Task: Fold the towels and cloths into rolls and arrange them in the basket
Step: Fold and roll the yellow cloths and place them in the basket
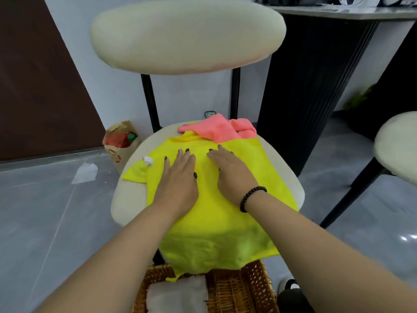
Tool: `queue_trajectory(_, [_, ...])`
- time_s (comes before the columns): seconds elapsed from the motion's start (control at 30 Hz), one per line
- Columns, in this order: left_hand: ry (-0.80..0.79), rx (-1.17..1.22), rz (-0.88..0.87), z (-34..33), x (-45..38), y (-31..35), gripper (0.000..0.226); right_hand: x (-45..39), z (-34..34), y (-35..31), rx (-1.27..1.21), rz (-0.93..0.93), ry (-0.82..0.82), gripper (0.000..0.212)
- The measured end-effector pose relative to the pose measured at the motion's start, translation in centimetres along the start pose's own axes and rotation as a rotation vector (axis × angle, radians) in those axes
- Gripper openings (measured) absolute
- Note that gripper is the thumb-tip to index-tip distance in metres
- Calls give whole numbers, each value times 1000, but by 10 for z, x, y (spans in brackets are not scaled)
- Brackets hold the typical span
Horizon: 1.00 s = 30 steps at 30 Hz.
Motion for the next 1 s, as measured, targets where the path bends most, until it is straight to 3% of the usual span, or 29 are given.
queue_trajectory(0.1, [-183, 15, 4, -12, -8, -14, 55, -1, -21, 10, 196, 10, -300, 48])
queue_trajectory(0.2, [-203, 22, 10, -14, -11, -27, 58, -3, -26, 26, 259, -58, -421, 60])
queue_trajectory(0.47, [-202, 20, 77, -14, -3, -63, 70, 14, 6, 88, 318, -277, -401, 73])
queue_trajectory(0.53, [-61, 45, 81, -2, 2, -66, 67, 22, 18, 96, 323, -322, -333, 72])
queue_trajectory(0.63, [250, 32, -116, 25, 21, -38, 60, 27, 39, 78, 399, -275, -144, 65])
queue_trajectory(0.7, [205, 104, -218, 21, 39, -6, 62, 29, 36, 46, 367, -150, -105, 57])
queue_trajectory(0.77, [80, 66, -192, 1, 54, 11, 71, 38, 17, 11, 236, -68, -160, 52])
queue_trajectory(0.83, [60, -52, -179, -16, 60, 6, 74, 52, -6, -8, 240, -18, -273, 65])
queue_trajectory(0.9, [50, -95, -212, -20, 58, -8, 69, 59, -12, 1, 320, -18, -322, 83])
queue_trajectory(1.0, [67, -78, -217, -18, 59, -35, 68, 67, 6, 36, 334, -116, -266, 81])
Point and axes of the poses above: each hand's wrist, its own x-axis away from the middle knuckle, its own z-axis out of the back of the hand, y = z × x, the point moved 6 cm from there along -x, towards the middle knuckle, and after that the axes turned 7 degrees about z, right-handed, at the moved point
